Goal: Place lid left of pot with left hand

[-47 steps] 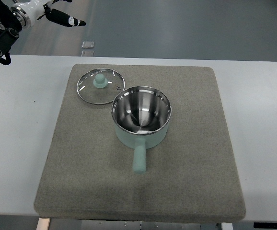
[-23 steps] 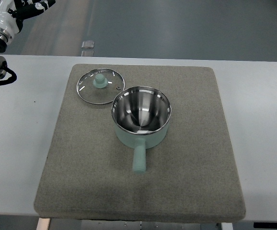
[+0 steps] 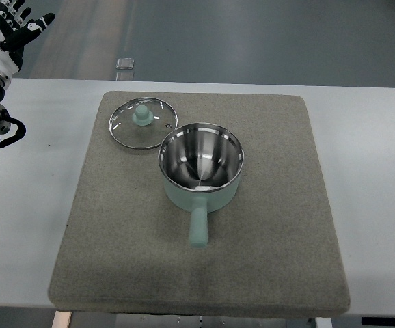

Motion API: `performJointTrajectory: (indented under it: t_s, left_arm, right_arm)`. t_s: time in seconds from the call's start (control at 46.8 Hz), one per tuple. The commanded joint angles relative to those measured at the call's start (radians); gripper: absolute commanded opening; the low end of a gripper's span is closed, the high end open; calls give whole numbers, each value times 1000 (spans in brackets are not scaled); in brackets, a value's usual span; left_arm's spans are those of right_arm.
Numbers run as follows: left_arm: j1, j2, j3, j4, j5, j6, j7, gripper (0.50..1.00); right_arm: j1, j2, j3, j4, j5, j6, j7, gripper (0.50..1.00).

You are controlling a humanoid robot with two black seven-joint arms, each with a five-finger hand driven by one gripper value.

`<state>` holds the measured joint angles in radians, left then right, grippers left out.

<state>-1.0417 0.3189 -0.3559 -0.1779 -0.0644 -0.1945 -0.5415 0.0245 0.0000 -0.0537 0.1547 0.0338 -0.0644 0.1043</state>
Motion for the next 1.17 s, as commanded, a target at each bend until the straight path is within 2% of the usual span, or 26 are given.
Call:
performJointTrajectory:
  t_s: [0.0, 0.256, 0.32, 0.427, 0.491, 1.154]
  left_arm:
    - [0, -1, 0, 0, 0, 0, 0, 994]
    - [-1, 2, -50, -3, -9, -9, -3, 994]
    - [-1, 3, -112, -5, -15, -43, -3, 994]
    - [0, 5, -218, -3, -15, -141, -3, 994]
    - [0, 5, -259, 0, -14, -164, -3, 994]
    - [65, 6, -305, 1, -32, -154, -5, 994]
  right_arm:
    - [0, 0, 0, 0, 0, 0, 0, 921]
    - [0, 0, 0, 0, 0, 0, 0, 921]
    - [0, 0, 0, 0, 0, 0, 0, 921]
    - [0, 0, 0, -1, 0, 0, 0, 921]
    - [0, 0, 0, 0, 0, 0, 0, 921]
    - [-2, 0, 2, 0, 8, 2, 0, 921]
